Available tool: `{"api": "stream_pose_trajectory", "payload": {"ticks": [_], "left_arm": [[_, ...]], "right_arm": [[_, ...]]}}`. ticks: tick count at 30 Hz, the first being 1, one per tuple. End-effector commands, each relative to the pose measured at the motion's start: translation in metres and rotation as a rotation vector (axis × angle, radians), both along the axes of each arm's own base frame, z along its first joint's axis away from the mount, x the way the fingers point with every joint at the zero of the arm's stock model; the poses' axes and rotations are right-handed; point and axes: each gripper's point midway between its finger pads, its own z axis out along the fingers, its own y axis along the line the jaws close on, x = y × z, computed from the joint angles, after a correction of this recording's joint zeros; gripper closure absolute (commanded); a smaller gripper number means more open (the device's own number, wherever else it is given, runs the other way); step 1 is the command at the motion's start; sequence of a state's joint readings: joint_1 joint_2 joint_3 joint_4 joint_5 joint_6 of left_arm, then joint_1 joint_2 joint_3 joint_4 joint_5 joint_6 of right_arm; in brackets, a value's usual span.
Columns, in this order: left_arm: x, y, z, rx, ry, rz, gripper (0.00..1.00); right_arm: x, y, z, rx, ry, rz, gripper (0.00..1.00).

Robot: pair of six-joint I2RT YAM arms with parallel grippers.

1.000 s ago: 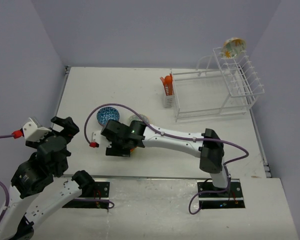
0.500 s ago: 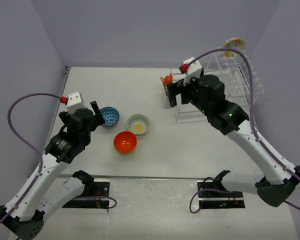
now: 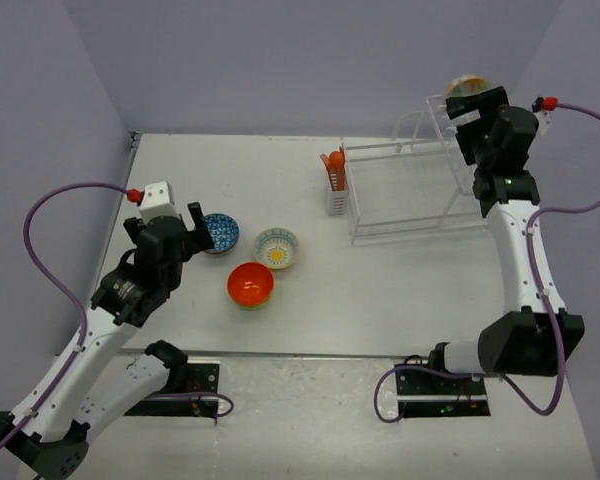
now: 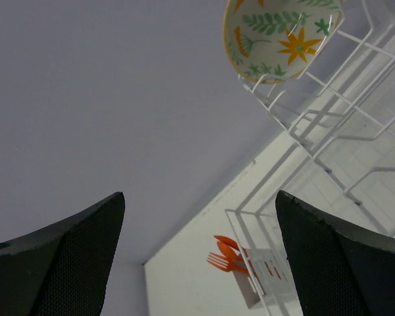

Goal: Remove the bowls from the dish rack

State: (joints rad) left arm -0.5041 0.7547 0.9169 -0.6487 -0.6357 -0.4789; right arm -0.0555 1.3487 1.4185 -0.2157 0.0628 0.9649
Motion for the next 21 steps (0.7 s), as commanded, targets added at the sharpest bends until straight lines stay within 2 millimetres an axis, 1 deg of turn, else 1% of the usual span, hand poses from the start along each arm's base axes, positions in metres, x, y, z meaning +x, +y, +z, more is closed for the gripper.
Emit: {"api": "stream_pose_trajectory", "payload": {"ticks": [1, 2, 4, 5, 6, 8, 9, 10, 12, 14, 15, 16, 21], "left_arm": [[0.004, -0.002, 0.003, 0.012, -0.024, -0.024, 0.0], [0.004, -0.003, 0.003, 0.007, -0.029, -0.028, 0.0], [0.004, -0.003, 0.003, 0.006, -0.028, -0.031, 0.0], [0.004, -0.004, 0.002, 0.007, -0.026, -0.035, 0.0], [0.004, -0.005, 0.002, 0.005, -0.025, -0.038, 0.0], [0.005, -0.006, 0.001, 0.004, -0.02, -0.045, 0.0], [0.004, -0.007, 0.0, 0.003, -0.019, -0.048, 0.0], [0.004, -0.006, -0.001, 0.005, -0.018, -0.048, 0.0], [0.005, -0.007, -0.001, 0.005, -0.018, -0.048, 0.0], [0.005, -0.008, -0.002, 0.005, -0.014, -0.058, 0.0], [0.006, -0.009, -0.003, 0.005, -0.011, -0.062, 0.0], [0.006, -0.011, -0.004, 0.005, -0.009, -0.07, 0.0], [0.007, -0.012, -0.004, 0.007, -0.006, -0.079, 0.0]], "right_arm": [[0.028, -0.017, 0.022, 0.258, -0.141, -0.073, 0.05], [0.037, -0.024, 0.018, 0.258, -0.14, -0.107, 0.06], [0.045, -0.034, 0.017, 0.253, -0.144, -0.142, 0.06], [0.054, -0.043, 0.013, 0.248, -0.14, -0.169, 0.08], [0.059, -0.046, 0.009, 0.249, -0.13, -0.17, 0.09], [0.068, -0.051, 0.005, 0.275, -0.126, -0.165, 0.14], [0.073, -0.049, 0.005, 0.287, -0.138, -0.143, 0.14], [0.08, -0.051, 0.001, 0.288, -0.148, -0.137, 0.15], [0.089, -0.051, -0.001, 0.291, -0.172, -0.125, 0.17], [0.095, -0.053, 0.006, 0.285, -0.207, -0.114, 0.18], [0.1, -0.055, 0.001, 0.28, -0.209, -0.12, 0.18], [0.102, -0.055, 0.003, 0.278, -0.218, -0.121, 0.19], [0.115, -0.059, 0.001, 0.286, -0.233, -0.118, 0.22]]}}
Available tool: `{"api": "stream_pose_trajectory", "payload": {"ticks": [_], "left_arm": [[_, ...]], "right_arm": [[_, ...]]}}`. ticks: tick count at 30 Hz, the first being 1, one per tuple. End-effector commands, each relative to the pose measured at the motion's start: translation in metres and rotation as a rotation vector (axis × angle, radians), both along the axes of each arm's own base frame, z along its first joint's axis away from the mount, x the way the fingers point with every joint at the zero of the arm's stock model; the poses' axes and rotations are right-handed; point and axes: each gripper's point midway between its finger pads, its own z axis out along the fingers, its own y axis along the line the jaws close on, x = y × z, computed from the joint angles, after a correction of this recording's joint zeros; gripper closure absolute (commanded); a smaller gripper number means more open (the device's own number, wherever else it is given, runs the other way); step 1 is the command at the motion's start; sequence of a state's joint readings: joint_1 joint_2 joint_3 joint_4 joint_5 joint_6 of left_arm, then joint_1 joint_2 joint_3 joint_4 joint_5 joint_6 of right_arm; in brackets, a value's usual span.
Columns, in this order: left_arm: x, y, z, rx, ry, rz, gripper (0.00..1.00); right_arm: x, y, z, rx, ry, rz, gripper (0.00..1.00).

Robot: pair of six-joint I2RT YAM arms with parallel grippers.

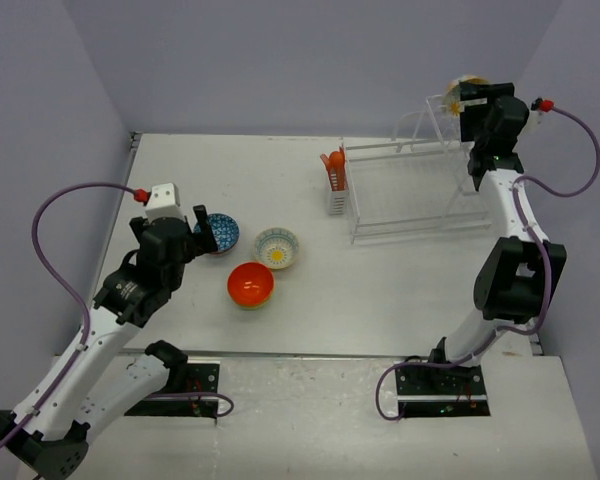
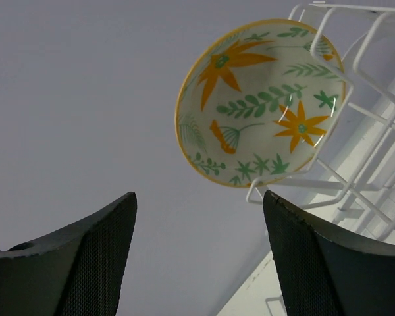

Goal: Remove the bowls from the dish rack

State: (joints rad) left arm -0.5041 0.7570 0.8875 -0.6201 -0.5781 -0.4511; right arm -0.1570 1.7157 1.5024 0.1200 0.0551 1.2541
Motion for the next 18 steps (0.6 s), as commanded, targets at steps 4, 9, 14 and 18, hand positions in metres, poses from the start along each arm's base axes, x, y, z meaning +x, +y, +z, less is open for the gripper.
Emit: {"api": "stream_pose_trajectory", "payload": {"ticks": [4, 9, 14, 18], "left_arm": [[0.005, -0.003, 0.005, 0.002, -0.024, -0.022, 0.0], [0.006, -0.005, 0.002, 0.003, -0.014, -0.032, 0.0], [0.007, -0.009, -0.001, 0.003, -0.002, -0.045, 0.0], [0.007, -0.008, -0.001, 0.005, 0.001, -0.043, 0.0]], "right_arm": [[0.017, -0.007, 0.045, 0.002, -0.155, -0.011, 0.24], [0.03, -0.012, 0.041, 0.022, -0.151, -0.02, 0.31], [0.034, -0.019, 0.047, 0.007, -0.184, -0.057, 0.37], [0.034, -0.02, 0.048, -0.007, -0.208, -0.077, 0.48]]}}
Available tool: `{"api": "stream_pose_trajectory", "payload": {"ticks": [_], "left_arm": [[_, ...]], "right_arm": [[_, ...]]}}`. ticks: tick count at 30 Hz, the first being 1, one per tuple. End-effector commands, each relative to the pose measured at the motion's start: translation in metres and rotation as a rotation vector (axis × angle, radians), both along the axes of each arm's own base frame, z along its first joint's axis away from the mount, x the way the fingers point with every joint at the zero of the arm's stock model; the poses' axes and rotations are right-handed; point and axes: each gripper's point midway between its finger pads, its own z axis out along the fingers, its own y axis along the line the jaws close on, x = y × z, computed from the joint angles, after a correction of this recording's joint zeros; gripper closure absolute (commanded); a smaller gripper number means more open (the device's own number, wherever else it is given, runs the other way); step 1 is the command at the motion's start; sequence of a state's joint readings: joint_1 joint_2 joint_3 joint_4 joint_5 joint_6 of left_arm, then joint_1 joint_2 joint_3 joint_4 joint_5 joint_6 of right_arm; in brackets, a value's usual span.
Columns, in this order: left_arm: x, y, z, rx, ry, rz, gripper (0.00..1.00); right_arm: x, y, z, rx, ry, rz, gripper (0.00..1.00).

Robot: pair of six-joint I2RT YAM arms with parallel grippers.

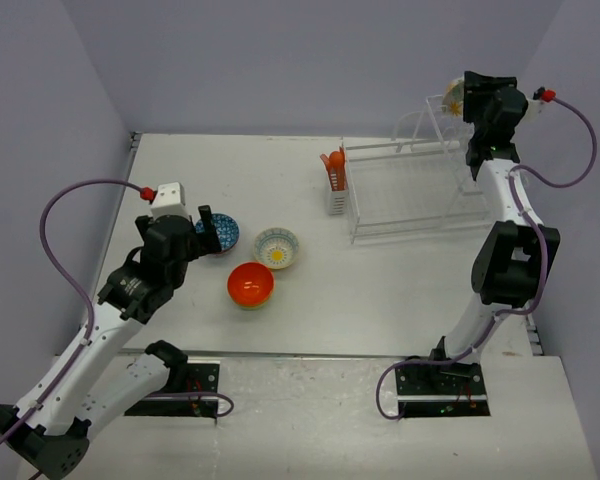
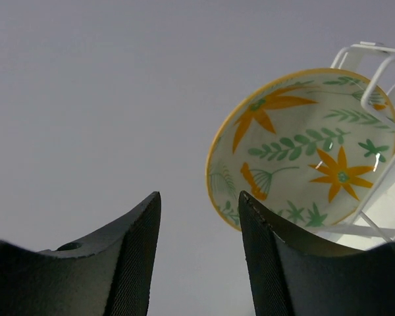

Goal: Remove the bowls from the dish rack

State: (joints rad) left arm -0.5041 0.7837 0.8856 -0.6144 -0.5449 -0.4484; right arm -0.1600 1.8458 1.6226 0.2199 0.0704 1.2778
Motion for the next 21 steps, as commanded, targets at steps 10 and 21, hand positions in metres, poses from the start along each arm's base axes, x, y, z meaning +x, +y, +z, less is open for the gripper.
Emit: {"api": "stream_pose_trajectory", "payload": {"ticks": [10, 21], "left_arm": [[0.003, -0.001, 0.005, 0.003, -0.025, -0.017, 0.0], [0.004, -0.003, 0.004, -0.001, -0.024, -0.022, 0.0]], "right_arm": [[-0.003, -0.011, 0.033, -0.043, -0.196, -0.078, 0.51], [0.019, -0.011, 0.038, -0.039, -0.146, -0.028, 0.55]]}}
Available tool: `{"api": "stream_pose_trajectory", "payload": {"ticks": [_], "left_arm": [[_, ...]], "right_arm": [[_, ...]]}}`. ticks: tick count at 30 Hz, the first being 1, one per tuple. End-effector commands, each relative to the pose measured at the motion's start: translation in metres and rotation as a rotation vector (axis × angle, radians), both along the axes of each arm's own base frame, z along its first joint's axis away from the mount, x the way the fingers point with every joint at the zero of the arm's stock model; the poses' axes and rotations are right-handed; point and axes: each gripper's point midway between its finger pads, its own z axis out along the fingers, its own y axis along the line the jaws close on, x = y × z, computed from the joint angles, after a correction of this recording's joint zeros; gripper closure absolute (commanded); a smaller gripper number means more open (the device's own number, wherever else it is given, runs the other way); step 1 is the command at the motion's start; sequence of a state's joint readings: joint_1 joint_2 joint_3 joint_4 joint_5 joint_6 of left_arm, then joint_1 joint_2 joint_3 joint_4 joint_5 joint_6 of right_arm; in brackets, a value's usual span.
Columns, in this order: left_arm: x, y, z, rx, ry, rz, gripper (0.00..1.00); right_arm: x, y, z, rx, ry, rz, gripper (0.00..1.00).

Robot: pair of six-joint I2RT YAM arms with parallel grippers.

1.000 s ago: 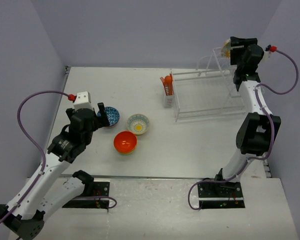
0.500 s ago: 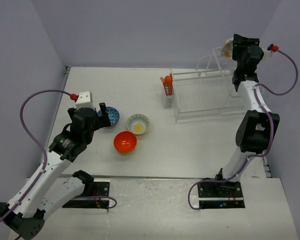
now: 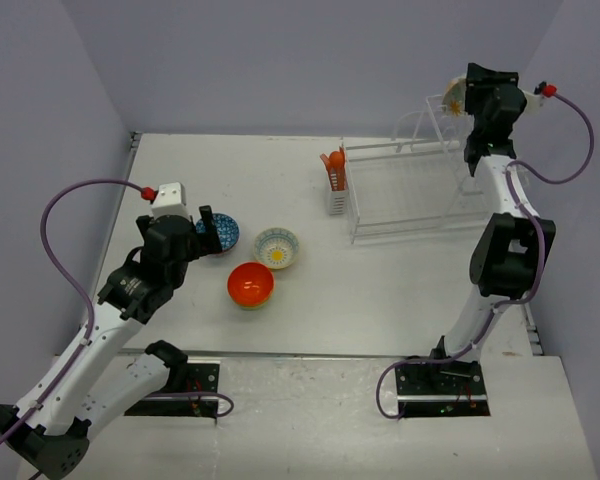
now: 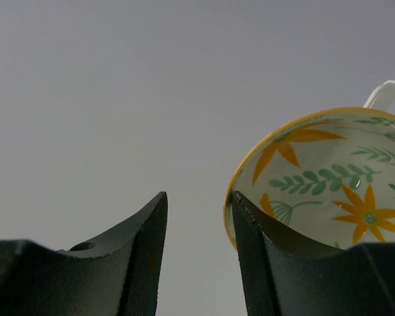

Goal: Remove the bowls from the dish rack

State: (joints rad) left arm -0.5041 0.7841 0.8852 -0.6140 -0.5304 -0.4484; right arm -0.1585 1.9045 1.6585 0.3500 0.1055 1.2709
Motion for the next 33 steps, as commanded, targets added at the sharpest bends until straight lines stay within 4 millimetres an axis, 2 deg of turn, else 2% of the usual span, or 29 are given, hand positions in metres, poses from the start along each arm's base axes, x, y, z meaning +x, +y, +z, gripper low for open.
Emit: {"api": "stream_pose_trajectory", "payload": {"ticks": [1, 9, 11, 12, 15, 20, 21, 25, 27, 28, 29, 33], "left_arm": [[0.004, 0.0, 0.004, 0.007, -0.025, -0.011, 0.0], [0.004, 0.0, 0.004, 0.006, -0.025, -0.011, 0.0], [0.004, 0.0, 0.005, 0.005, -0.028, -0.009, 0.0], [0.004, 0.0, 0.005, 0.006, -0.029, -0.01, 0.0], [0.004, 0.0, 0.006, 0.005, -0.03, -0.01, 0.0], [0.003, 0.001, 0.007, 0.004, -0.035, -0.007, 0.0], [0.004, 0.001, 0.008, 0.004, -0.036, -0.007, 0.0], [0.004, 0.001, 0.008, 0.003, -0.038, -0.006, 0.0], [0.003, 0.002, 0.008, 0.003, -0.038, -0.006, 0.0], [0.004, 0.001, 0.008, 0.004, -0.039, -0.006, 0.0], [0.004, 0.001, 0.008, 0.004, -0.039, -0.006, 0.0], [0.005, 0.001, 0.007, 0.005, -0.032, -0.006, 0.0]], "right_arm": [[0.005, -0.003, 0.019, -0.026, -0.029, 0.009, 0.55], [0.015, -0.007, 0.018, -0.042, 0.006, 0.01, 0.6], [0.015, -0.008, 0.024, -0.046, 0.01, 0.007, 0.66], [0.016, -0.008, 0.017, -0.038, 0.044, 0.005, 0.66], [0.016, -0.007, 0.017, -0.032, 0.052, 0.007, 0.72], [0.016, -0.008, 0.018, -0.023, 0.045, 0.007, 0.91], [0.016, -0.006, 0.018, -0.023, 0.043, 0.014, 0.99], [0.014, -0.006, 0.012, -0.018, 0.047, 0.017, 1.0], [0.011, -0.004, 0.016, 0.004, 0.024, 0.022, 1.0], [0.006, -0.003, 0.011, 0.013, 0.027, 0.024, 1.0], [0.003, -0.002, 0.019, 0.029, -0.012, 0.03, 1.0], [-0.015, 0.002, 0.033, 0.074, -0.095, 0.037, 1.0]]}}
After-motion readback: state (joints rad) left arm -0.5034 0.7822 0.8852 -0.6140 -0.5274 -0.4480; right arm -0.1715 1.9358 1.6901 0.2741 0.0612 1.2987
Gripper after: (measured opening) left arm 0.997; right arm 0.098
